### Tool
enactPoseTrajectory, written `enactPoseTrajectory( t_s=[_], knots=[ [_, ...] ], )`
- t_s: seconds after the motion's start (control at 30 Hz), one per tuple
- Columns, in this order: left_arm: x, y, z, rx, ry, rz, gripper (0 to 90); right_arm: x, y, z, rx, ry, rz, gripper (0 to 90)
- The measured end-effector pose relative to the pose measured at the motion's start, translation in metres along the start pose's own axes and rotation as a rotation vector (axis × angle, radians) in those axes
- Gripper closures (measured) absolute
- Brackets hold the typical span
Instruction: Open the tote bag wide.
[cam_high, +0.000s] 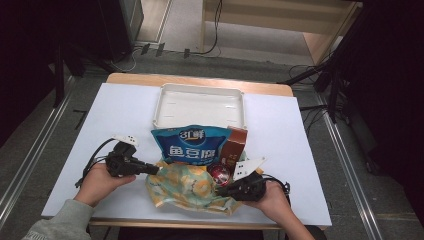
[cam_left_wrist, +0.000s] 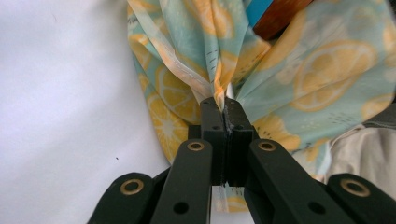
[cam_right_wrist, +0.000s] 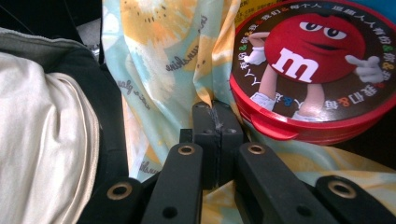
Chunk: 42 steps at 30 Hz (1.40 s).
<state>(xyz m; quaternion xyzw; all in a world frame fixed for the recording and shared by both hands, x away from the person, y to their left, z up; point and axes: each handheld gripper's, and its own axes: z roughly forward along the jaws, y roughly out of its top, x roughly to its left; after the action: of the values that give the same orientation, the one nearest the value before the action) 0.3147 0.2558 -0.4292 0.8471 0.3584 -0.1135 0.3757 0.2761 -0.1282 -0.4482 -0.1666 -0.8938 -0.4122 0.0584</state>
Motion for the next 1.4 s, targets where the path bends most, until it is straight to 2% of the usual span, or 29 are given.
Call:
enactPoseTrajectory(
  t_s=[0.1, 0.2, 0.3, 0.4, 0.53, 0.63, 0.83, 0.93, 1.07, 1.17, 1.23, 1.4],
  knots=[
    [0.001, -0.001, 0.004, 0.014, 0.002, -0.002, 90.0, 0.000, 0.000, 0.002, 0.009, -0.002, -0.002, 90.0],
    [0.004, -0.002, 0.005, 0.025, 0.022, -0.004, 90.0, 0.000, -0.001, 0.003, 0.015, -0.003, 0.002, 90.0],
    [0.009, -0.005, 0.007, 0.019, 0.026, -0.012, 90.0, -0.001, -0.002, 0.004, 0.014, -0.004, 0.001, 90.0],
    [0.011, -0.006, 0.006, 0.003, 0.010, -0.026, 90.0, -0.002, -0.003, 0.003, 0.009, 0.004, 0.008, 89.4],
    [0.004, -0.004, -0.004, -0.019, -0.004, 0.019, 87.1, -0.001, -0.003, -0.003, -0.006, 0.015, 0.012, 83.9],
    [-0.001, -0.002, -0.012, -0.033, -0.009, 0.036, 79.3, 0.001, -0.001, -0.010, -0.018, 0.024, 0.017, 76.7],
    [-0.015, 0.005, -0.032, -0.070, 0.016, 0.080, 67.6, 0.006, 0.004, -0.023, -0.047, 0.026, 0.023, 64.4],
    [-0.021, 0.009, -0.040, -0.084, 0.025, 0.108, 67.0, 0.008, 0.008, -0.032, -0.067, 0.017, 0.025, 63.5],
    [-0.027, 0.014, -0.047, -0.103, 0.028, 0.115, 67.9, 0.007, 0.017, -0.046, -0.100, -0.009, 0.022, 68.0],
    [-0.032, 0.018, -0.045, -0.101, 0.023, 0.121, 80.0, 0.005, 0.025, -0.050, -0.116, -0.041, 0.042, 81.9],
    [-0.034, 0.022, -0.041, -0.097, 0.019, 0.112, 86.1, 0.001, 0.029, -0.048, -0.116, -0.060, 0.063, 86.9],
    [-0.038, 0.031, -0.025, -0.077, 0.019, 0.116, 88.6, -0.003, 0.039, -0.033, -0.099, -0.093, 0.066, 90.0]
  ],
)
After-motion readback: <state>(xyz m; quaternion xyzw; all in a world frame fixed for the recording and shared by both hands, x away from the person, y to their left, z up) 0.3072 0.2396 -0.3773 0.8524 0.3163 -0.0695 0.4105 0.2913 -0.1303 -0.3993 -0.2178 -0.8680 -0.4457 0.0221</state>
